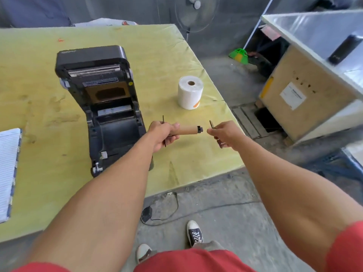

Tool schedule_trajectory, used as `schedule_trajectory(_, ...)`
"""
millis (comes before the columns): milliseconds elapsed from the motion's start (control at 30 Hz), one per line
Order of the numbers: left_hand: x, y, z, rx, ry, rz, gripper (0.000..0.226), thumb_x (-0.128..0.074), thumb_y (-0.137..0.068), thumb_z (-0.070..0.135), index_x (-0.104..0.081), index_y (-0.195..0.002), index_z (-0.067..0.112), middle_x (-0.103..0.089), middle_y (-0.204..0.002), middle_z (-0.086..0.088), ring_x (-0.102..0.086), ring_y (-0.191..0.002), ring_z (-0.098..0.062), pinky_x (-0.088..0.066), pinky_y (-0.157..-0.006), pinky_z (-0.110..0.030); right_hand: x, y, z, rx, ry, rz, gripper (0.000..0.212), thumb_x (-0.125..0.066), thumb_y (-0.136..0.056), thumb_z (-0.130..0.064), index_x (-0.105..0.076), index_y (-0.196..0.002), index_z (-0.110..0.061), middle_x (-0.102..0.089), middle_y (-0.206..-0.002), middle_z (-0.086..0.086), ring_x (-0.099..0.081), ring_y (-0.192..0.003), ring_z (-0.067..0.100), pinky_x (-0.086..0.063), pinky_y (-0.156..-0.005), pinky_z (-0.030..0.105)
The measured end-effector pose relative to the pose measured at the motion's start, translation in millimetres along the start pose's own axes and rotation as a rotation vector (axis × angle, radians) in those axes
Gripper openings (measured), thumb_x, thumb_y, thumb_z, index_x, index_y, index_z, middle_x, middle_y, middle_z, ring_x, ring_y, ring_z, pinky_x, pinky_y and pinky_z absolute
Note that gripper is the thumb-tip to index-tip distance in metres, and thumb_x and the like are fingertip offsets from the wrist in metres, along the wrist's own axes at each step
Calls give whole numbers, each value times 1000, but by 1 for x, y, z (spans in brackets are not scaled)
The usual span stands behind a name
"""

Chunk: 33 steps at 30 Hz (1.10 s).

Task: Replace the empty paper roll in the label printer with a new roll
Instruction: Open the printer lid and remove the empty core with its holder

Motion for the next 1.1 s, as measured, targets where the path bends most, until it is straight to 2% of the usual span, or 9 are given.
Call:
schedule_trajectory(100,-23,-6,-21,41,53,31,17,-73,-90,14,-60,-94,4,-70,-80,-14,-66,-67,-20,-51,-47,-20,13,-17,13,87,343,51,39,-75,-85,-41,-65,-92,-4,-61,-68,6,-59,-57,22,-45,-51,28)
schedule_trajectory(200,-35,-7,-44,84,141,70,15,-73,-90,13,-60,-87,7,-73,-70,-11,-66,-65,-20,-50,-54,-22,5,-32,18,153,512,27,38,-75,-84,-42,-55,-92,-11,-61,-86,8,-62,-66,26,-45,-55,30)
schedule_trajectory(267,-32,-4,-57,117,194,109,21,-75,-88,12,-58,-98,5,-72,-84,-14,-68,-61,-18,-53,-48,-21,-7,-38,19,203,624,5,40,-73,-86,-44,-50,-97,-14,-51,-101,9,-57,-76,30,-43,-64,35)
schedule_trajectory(400,-20,-2,-68,150,203,131,43,-74,-88,12,-56,-125,-3,-67,-100,-17,-69,-57,-15,-56,-49,-19,-27,-49,27,227,704,-79,51,-73,-85,-46,-46,-110,-11,-43,-101,10,-52,-83,31,-42,-68,39)
schedule_trajectory(533,-15,-5,-67,154,201,139,48,-73,-89,13,-54,-130,-3,-68,-100,-17,-69,-64,-16,-56,-53,-21,-24,-57,25,242,711,-109,48,-75,-85,-43,-42,-102,-13,-53,-95,9,-54,-80,29,-40,-59,35)
schedule_trajectory(667,-14,-6,-62,131,223,134,38,-74,-89,12,-59,-120,-2,-68,-100,-17,-70,-59,-14,-57,-51,-20,-20,-60,22,230,726,-85,41,-73,-86,-38,-43,-99,-14,-51,-87,6,-52,-78,28,-31,-50,32)
schedule_trajectory(767,-16,-6,-61,130,210,126,26,-75,-88,13,-59,-105,3,-68,-98,-16,-70,-61,-15,-57,-51,-19,-18,-61,22,220,728,-49,33,-68,-89,-34,-45,-98,-13,-53,-90,9,-53,-80,30,-36,-57,34)
schedule_trajectory(1000,-16,-11,-50,100,228,120,31,-78,-85,12,-56,-105,4,-69,-96,-18,-71,-59,-16,-57,-51,-21,-1,-64,19,196,770,14,28,-61,-92,-32,-54,-105,-9,-60,-93,12,-59,-81,33,-47,-61,37)
schedule_trajectory(1100,-18,-14,-46,91,238,121,37,-78,-85,12,-54,-111,3,-69,-97,-19,-71,-61,-17,-57,-50,-21,-1,-65,14,159,314,-41,40,-66,-91,-40,-66,-102,-1,-67,-85,16,-65,-73,30,-57,-64,37)
Point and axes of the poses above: each hand's wrist, its own y-axis away from the middle knuckle, its own x-axis out of the back of the hand, z = x × y, the point moved 10 cm from there along -y, towards the middle knuckle
